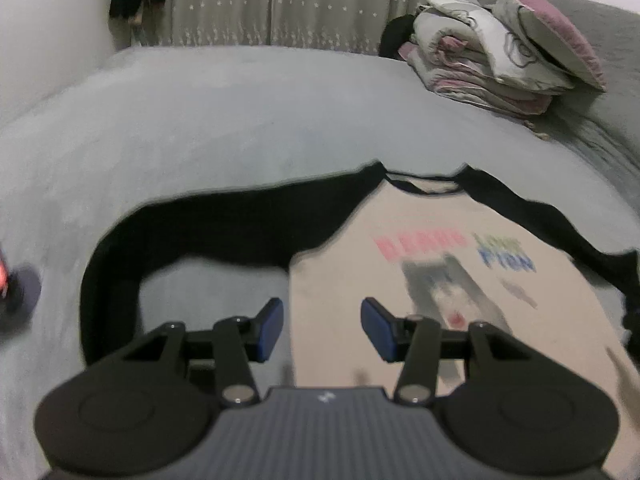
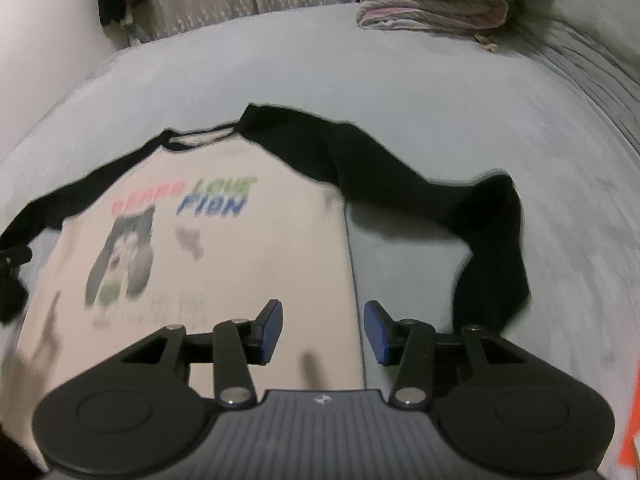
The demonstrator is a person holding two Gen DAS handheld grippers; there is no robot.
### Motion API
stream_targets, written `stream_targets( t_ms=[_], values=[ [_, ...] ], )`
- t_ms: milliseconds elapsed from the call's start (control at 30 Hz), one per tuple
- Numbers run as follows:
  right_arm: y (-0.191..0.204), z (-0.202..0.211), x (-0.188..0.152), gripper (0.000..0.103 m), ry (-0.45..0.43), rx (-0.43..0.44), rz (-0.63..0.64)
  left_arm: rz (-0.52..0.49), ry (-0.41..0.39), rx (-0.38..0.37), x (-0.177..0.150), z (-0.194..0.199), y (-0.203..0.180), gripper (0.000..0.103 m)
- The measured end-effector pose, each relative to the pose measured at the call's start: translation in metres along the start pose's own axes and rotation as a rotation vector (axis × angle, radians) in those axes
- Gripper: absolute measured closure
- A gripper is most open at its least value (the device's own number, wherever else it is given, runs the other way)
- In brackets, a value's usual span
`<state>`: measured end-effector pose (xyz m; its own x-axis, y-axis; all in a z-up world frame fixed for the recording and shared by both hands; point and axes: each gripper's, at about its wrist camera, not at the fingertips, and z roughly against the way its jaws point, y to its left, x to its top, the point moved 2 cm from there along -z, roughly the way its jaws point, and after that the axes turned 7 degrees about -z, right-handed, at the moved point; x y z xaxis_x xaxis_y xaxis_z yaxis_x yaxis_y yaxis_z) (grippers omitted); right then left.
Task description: Fold clothes
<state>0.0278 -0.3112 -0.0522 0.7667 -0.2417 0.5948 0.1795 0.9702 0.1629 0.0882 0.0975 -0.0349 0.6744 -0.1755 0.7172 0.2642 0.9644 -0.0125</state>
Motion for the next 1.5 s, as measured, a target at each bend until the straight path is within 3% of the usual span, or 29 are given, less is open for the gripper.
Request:
stream_targets(
  t_ms=[233, 600, 667, 767, 800, 833, 867, 933, 967, 1000, 1067, 1200, 1267, 1367, 1500],
  values=[
    [0.009, -0.062, 0.062, 0.057, -0.049, 0.005, -0.009, -0.033, -0.021, 0.071, 0.055, -0.085, 0.015, 0.058],
    [0.029, -0.154, 0.133, 0.056, -0.128, 0.035, 0.051, -0.034, -0.001, 0.05, 0.091, -0.178, 0.025, 0.063],
    [0.032, -0.169, 0.14, 0.056, -0.136, 0.04, 0.064, -0.018, 0.0, 0.04, 0.093, -0.183, 0.026, 0.069],
    [0.037, -0.186, 0.145, 0.056, -0.163, 0.045, 0.076, 0.002, 0.002, 0.01, 0.092, -0.187, 0.026, 0.084],
    [0.039, -0.191, 0.145, 0.056, -0.173, 0.046, 0.08, -0.002, 0.003, -0.006, 0.092, -0.187, 0.025, 0.095],
    [0.041, -0.195, 0.145, 0.056, -0.176, 0.05, 0.083, -0.006, 0.003, -0.021, 0.091, -0.188, 0.024, 0.097],
    [0.044, -0.198, 0.143, 0.057, -0.186, 0.047, 0.091, -0.017, 0.005, -0.014, 0.091, -0.188, 0.022, 0.098],
    [0.049, -0.2, 0.141, 0.07, -0.197, 0.047, 0.106, -0.038, 0.007, -0.002, 0.091, -0.187, 0.018, 0.099],
    [0.051, -0.2, 0.14, 0.088, -0.199, 0.05, 0.112, -0.037, 0.005, 0.006, 0.092, -0.186, 0.017, 0.099],
    [0.052, -0.2, 0.138, 0.095, -0.202, 0.053, 0.118, -0.037, 0.004, 0.013, 0.092, -0.185, 0.016, 0.099],
    [0.052, -0.194, 0.137, 0.097, -0.234, 0.047, 0.108, -0.01, -0.032, 0.067, 0.093, -0.178, 0.014, 0.1],
    [0.054, -0.175, 0.132, 0.099, -0.354, 0.035, 0.103, 0.012, -0.177, 0.203, 0.093, -0.158, 0.011, 0.1],
    [0.056, -0.178, 0.132, 0.099, -0.359, 0.013, 0.116, 0.009, -0.133, 0.222, 0.09, -0.173, 0.011, 0.099],
    [0.058, -0.194, 0.132, 0.099, -0.289, -0.011, 0.118, 0.01, -0.073, 0.237, 0.084, -0.195, 0.011, 0.099],
    [0.058, -0.196, 0.132, 0.098, -0.266, -0.023, 0.124, 0.013, -0.072, 0.224, 0.09, -0.189, 0.007, 0.094]
  ],
)
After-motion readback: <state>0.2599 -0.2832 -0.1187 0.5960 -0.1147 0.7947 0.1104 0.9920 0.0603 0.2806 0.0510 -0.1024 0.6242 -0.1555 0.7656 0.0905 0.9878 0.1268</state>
